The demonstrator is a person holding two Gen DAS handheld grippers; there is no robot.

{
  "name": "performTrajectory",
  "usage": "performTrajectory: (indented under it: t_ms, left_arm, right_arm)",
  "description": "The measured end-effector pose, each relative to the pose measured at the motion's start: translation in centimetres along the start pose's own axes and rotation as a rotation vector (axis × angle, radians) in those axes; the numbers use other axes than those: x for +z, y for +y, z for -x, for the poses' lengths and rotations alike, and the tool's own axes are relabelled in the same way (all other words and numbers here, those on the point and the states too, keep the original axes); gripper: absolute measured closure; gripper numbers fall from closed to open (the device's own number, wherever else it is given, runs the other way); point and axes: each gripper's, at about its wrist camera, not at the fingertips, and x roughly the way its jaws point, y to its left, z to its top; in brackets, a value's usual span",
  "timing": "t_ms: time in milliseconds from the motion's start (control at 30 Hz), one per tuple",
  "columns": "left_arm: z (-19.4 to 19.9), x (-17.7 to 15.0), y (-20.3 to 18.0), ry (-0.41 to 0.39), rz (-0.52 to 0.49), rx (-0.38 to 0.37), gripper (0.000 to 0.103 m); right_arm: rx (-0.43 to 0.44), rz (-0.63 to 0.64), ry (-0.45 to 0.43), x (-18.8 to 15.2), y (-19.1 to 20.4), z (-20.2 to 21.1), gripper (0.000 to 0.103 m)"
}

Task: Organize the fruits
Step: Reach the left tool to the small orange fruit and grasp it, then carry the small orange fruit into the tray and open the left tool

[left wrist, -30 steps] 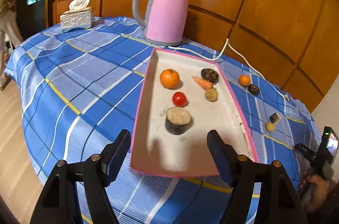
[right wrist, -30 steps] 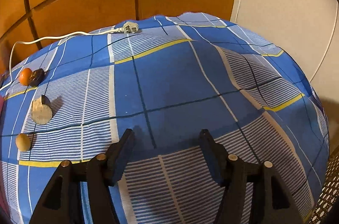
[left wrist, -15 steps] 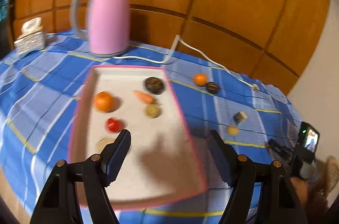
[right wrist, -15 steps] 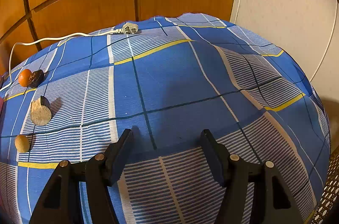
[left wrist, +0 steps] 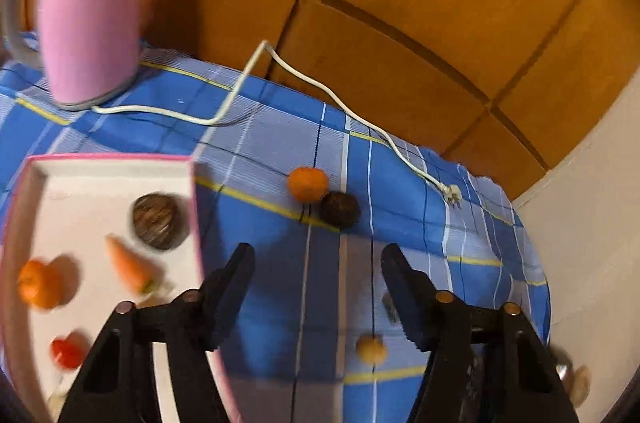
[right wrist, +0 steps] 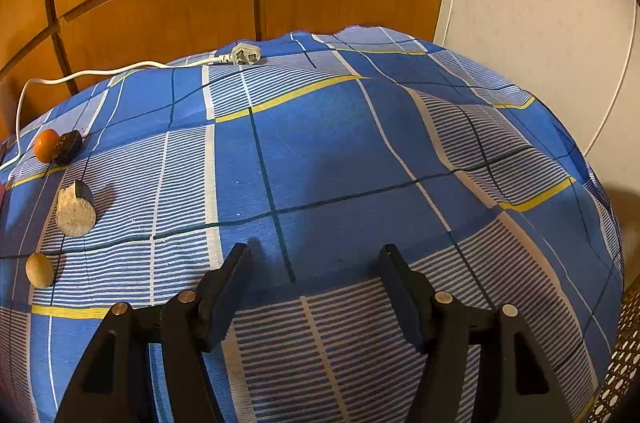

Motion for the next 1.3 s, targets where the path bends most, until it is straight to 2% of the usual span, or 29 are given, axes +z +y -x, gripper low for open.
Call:
performTrajectory:
  t_ms: [100,367,467,500,567,600,733,767,833,867,900,1000,1067,1167,1300]
  left_arm:
    - [-2.7,1.8,-0.1,0.031,0.031,0.008,0.045]
    - [-9.7,5.5,-1.0,0.112,0.040,0.054,0.046]
    - [-12.1,5.7,-1.2,0.146,0.031,0.088,0.046]
    - [-12.5,5.7,-1.4,0.130,0.003,0.133,0.047]
    - [-13.0,5.5,-1.1,0.107,-0.027,0.168,0.055]
    - [-13.0,5.4,-0.7,0.095,-0.041,0.190,0.063]
    - [-12.5,5.0,0.8,0.089,-0.031,0.129,0.063]
    - [-12.5,5.0,0.7,0.090,-0.037,0.131,0.062]
    - [-13.1,4.8,0.6,0.123,-0.042,0.139,0.052]
    - [-13.3,4.6,0.7,0.131,-0.028,0.138,0.053]
    - [-13.2,4.6,0.5,0.116,-0.031,0.137,0.063]
    - [-12.4,4.4,0.0,0.108,-0.046,0.128,0.064]
    - [-11.3,4.0,-0.4,0.090,-0.071,0.125,0.064]
    - [-8.7,3.5,-0.3,0.068,-0.033,0.098,0.064]
    - [-5.0,1.9,-1.0,0.032,-0.046,0.074,0.064]
  right_arm:
    - [-0.003,0.002,-0.002,0.0,0.0,0.0,0.036]
    - [-0.008,0.005,-0.007,-0.1,0.1,-0.1,0.035]
    - [-0.010,0.005,-0.009,-0.1,0.1,-0.1,0.035]
    - [-0.010,0.006,-0.009,-0.1,0.1,-0.1,0.035]
    - [-0.011,0.008,-0.010,-0.1,0.1,-0.1,0.035]
    - [-0.012,0.008,-0.010,-0.1,0.1,-0.1,0.035]
    - [-0.014,0.010,-0.012,-0.1,0.2,-0.1,0.035]
    - [-0.015,0.011,-0.012,-0.1,0.2,-0.1,0.035]
    - [-0.015,0.012,-0.012,-0.1,0.2,-0.1,0.035]
    - [-0.014,0.012,-0.012,-0.1,0.2,-0.1,0.035]
    - [-0.014,0.012,-0.012,-0.1,0.2,-0.1,0.035]
    - [-0.013,0.010,-0.012,-0.1,0.2,-0.1,0.035]
    - [-0.012,0.010,-0.013,-0.1,0.2,-0.1,0.035]
    - [-0.013,0.010,-0.014,-0.1,0.2,-0.1,0.035]
    - [-0.013,0.010,-0.014,-0.1,0.3,-0.2,0.035]
